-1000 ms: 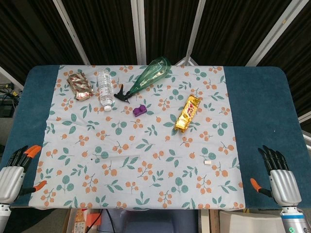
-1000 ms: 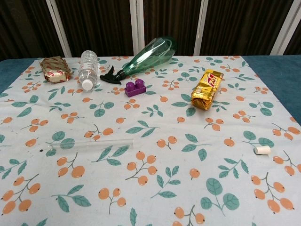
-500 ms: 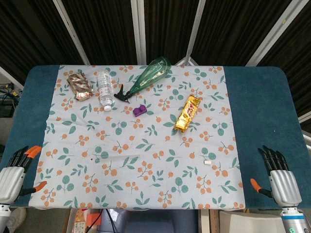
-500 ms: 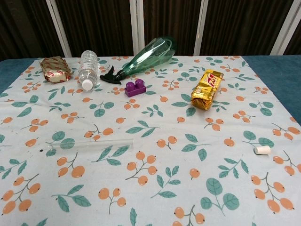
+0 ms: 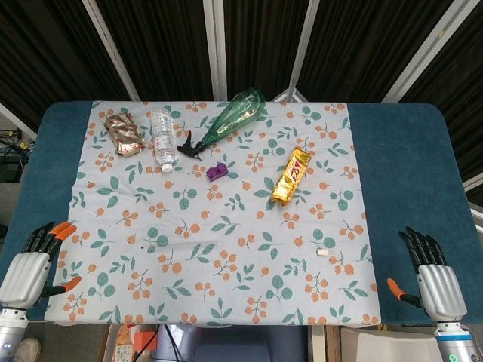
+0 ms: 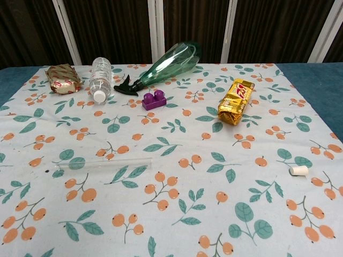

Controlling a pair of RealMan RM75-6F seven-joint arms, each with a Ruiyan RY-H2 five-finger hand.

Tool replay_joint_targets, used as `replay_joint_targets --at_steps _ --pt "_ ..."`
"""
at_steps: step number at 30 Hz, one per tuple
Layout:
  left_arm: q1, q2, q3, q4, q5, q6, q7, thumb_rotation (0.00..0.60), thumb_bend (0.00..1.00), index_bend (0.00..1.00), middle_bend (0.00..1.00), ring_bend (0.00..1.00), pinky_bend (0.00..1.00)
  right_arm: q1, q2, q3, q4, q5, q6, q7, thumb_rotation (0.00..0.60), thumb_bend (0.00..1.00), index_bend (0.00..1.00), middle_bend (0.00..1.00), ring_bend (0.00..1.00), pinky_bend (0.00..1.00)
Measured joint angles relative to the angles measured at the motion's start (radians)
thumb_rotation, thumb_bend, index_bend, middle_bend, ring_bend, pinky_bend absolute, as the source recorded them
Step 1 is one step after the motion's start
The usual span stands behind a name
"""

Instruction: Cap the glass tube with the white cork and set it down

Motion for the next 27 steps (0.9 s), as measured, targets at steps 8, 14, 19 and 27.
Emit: replay_joint_targets --at_steps 8,14,19,27 --pt "-0.092 -0.075 -0.077 -0.09 -0.154 -0.111 0.142 0.6 0.23 0.27 0.23 0.0 0.0 -0.001 0.001 0.0 -0.009 0.005 -0.001 0.0 0.6 0.31 0.0 0.0 0.0 0.0" --pt "-0.188 -0.205 -0.146 -0.118 -0.337 -0.173 0.33 0.6 0.27 0.33 0.24 0.0 0.0 0.0 0.003 0.001 -0.01 0.011 -0.007 0.008 0.6 0.31 0.0 0.0 0.0 0.0" --pt "-0.272 -0.347 -0.188 -0.099 -0.478 -0.191 0.488 0.6 0.27 0.37 0.28 0.0 0.0 0.002 0.005 0.0 -0.01 0.014 -0.014 0.022 0.6 0.31 0.0 0.0 0.0 0.0" --pt "-0.376 -0.543 -0.234 -0.035 -0.649 -0.166 0.642 0.6 0.29 0.38 0.35 0.0 0.0 0.004 0.01 0.001 -0.012 0.023 -0.022 0.04 0.6 0.31 0.0 0.0 0.0 0.0"
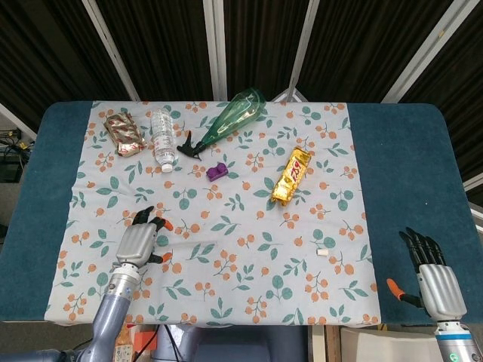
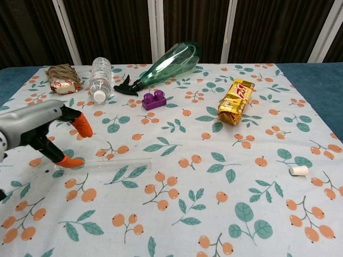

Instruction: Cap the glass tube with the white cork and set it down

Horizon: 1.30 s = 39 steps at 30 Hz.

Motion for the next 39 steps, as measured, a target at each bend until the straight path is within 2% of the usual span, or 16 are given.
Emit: replay_joint_targets --at_steps 9,15,30,39 --pt "-0.085 -0.137 -0.034 0.079 -0.095 0.063 0.12 0.6 0.34 0.41 0.39 0.0 0.0 0.0 0.004 0.0 -0.003 0.0 0.0 0.006 0.6 0.31 0.0 0.0 0.0 0.0" --pt "-0.115 -0.185 -0.045 0.116 -0.16 0.089 0.156 0.6 0.35 0.45 0.39 0.0 0.0 0.0 0.005 0.0 -0.003 0.002 -0.001 0.01 0.6 0.31 0.0 0.0 0.0 0.0" --pt "-0.148 -0.234 -0.039 0.162 -0.219 0.111 0.171 0.6 0.37 0.48 0.39 0.0 0.0 -0.001 0.006 0.001 -0.005 0.005 -0.002 0.016 0.6 0.31 0.0 0.0 0.0 0.0" --pt "-0.163 -0.242 -0.041 0.164 -0.248 0.124 0.192 0.6 0.41 0.49 0.35 0.0 0.0 -0.001 0.007 0.0 -0.006 0.003 -0.002 0.022 0.6 0.31 0.0 0.0 0.0 0.0"
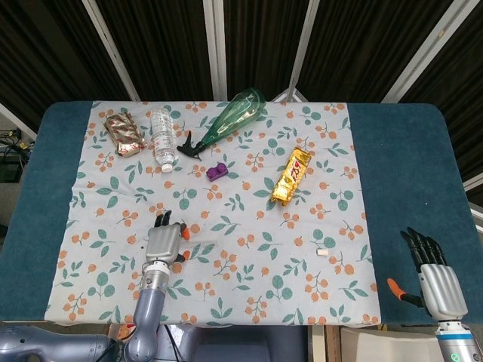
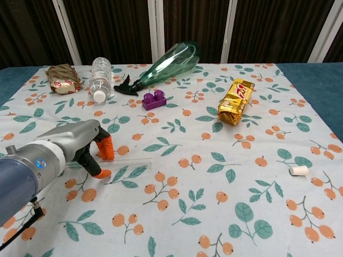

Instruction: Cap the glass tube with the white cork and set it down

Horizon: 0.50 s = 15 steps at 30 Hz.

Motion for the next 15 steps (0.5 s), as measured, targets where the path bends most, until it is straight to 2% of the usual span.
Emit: replay_joint_targets --at_steps 15 --pt "-0.032 -0.011 -0.007 -0.012 -0.047 0.032 0.052 0.6 0.41 0.48 0.29 0.0 0.0 0.0 0.003 -0.002 -0.002 -0.004 0.001 0.018 0.6 0.31 0.0 0.0 0.0 0.0"
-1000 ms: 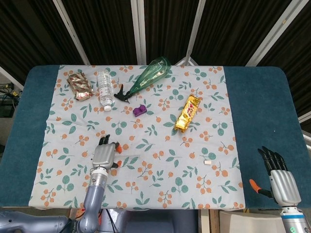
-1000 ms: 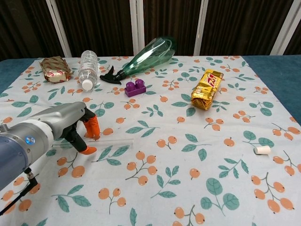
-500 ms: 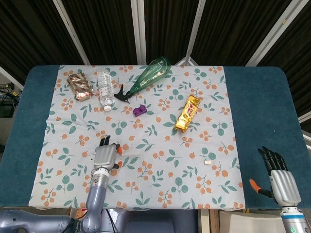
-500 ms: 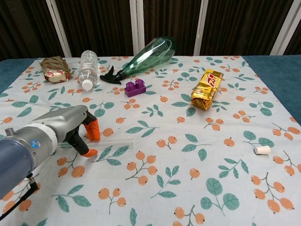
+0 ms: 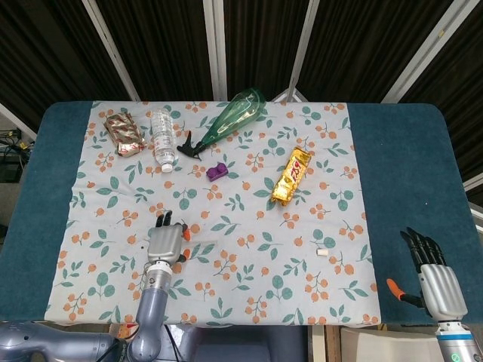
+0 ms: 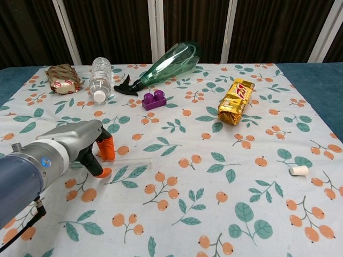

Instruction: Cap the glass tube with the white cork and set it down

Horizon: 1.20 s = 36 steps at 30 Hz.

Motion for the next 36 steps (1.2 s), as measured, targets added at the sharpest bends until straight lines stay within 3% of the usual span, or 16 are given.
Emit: replay_joint_targets --at_steps 13,24,36 --pt "-0.021 -0.022 -0.007 0.02 -0.039 0.025 0.034 0.6 0.41 0.48 0.28 0.0 0.0 0.0 0.001 -0.001 -0.001 -0.002 -0.001 0.016 0.6 0.31 0.0 0.0 0.0 0.0" --pt "-0.029 -0.045 -0.009 0.028 -0.036 0.052 0.033 0.6 0.5 0.59 0.37 0.0 0.0 -0.001 0.002 -0.002 0.002 -0.009 0.005 0.028 0.6 0.31 0.0 0.0 0.0 0.0" --pt "-0.033 0.003 -0.051 -0.03 0.003 0.038 -0.016 0.6 0.51 0.59 0.38 0.0 0.0 -0.001 0.002 -0.001 0.002 -0.008 0.007 0.031 0.6 0.31 0.0 0.0 0.0 0.0"
